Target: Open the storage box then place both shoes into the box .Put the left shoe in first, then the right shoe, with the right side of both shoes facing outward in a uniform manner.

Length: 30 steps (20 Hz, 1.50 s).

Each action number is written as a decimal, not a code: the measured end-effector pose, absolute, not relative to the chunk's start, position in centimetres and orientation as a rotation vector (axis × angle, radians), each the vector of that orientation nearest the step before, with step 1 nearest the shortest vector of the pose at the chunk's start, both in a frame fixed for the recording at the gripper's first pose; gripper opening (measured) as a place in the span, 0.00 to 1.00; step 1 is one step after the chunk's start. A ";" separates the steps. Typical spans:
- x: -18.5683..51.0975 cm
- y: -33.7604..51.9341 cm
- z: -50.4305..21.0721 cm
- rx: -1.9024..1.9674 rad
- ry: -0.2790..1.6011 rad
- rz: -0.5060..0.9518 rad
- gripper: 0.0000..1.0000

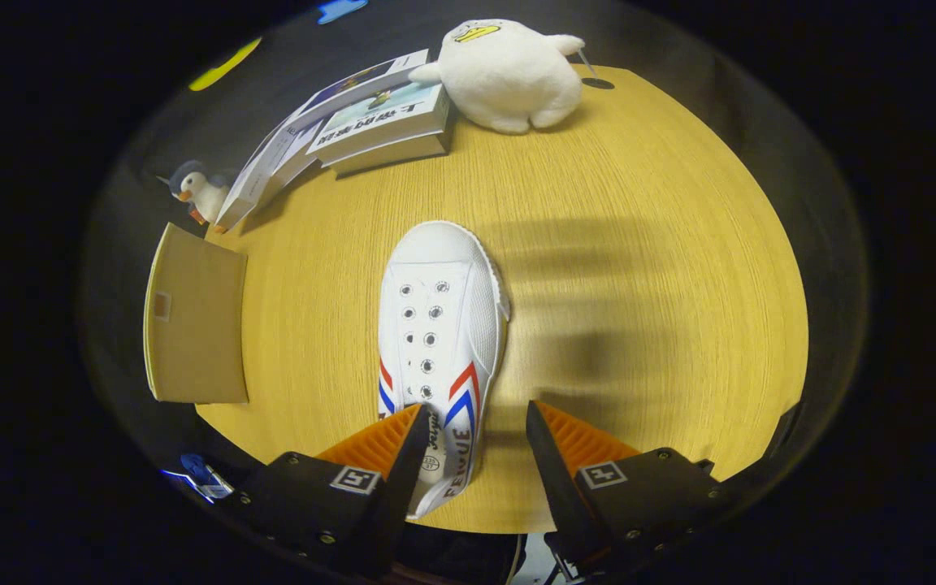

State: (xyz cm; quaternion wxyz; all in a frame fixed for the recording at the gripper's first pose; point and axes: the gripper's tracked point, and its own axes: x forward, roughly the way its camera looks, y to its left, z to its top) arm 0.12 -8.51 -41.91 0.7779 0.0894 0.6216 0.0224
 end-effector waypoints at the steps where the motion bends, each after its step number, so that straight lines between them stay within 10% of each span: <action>1: 0.3 -8.2 -42.3 0.195 1.349 0.062 0.72; 6: 0.5 -7.9 -42.4 0.203 1.369 0.022 0.03; 30: 1.4 4.0 -30.7 0.590 1.343 0.306 0.00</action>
